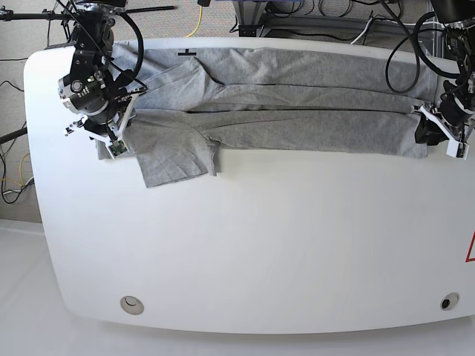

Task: Fold the T-shirt properly
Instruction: 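Lay the folded edge down with both grippers and open them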

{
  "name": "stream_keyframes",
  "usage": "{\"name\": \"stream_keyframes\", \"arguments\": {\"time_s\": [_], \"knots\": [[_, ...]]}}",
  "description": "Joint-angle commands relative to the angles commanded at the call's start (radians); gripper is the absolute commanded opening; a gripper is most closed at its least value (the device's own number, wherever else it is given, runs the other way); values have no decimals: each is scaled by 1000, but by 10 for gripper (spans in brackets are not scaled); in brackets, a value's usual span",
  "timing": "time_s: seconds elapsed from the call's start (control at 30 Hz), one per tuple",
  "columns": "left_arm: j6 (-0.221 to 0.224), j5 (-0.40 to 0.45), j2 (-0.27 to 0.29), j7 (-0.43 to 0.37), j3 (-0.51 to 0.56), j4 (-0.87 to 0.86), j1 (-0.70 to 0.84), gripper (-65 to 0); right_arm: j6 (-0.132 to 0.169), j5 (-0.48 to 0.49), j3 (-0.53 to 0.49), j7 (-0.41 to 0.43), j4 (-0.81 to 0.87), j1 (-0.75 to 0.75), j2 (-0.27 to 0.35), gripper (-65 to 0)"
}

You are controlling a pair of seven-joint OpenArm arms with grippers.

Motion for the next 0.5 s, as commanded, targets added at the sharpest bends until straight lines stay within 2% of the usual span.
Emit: {"name": "stream_keyframes", "arguments": {"time_s": [0.03,0.17,0.5], "knots": [[0,26,-14,-8,-3,5,10,-508,-1,0,8,-4,1,-2,0,-411],[-1,29,-36,-13,-5,11,20,-497,1,0,12,-4,7,-3,1,-401],[1,32,-93,-14,1,34,35,-435,0,0,21,-7,10,13,1,-375]]}}
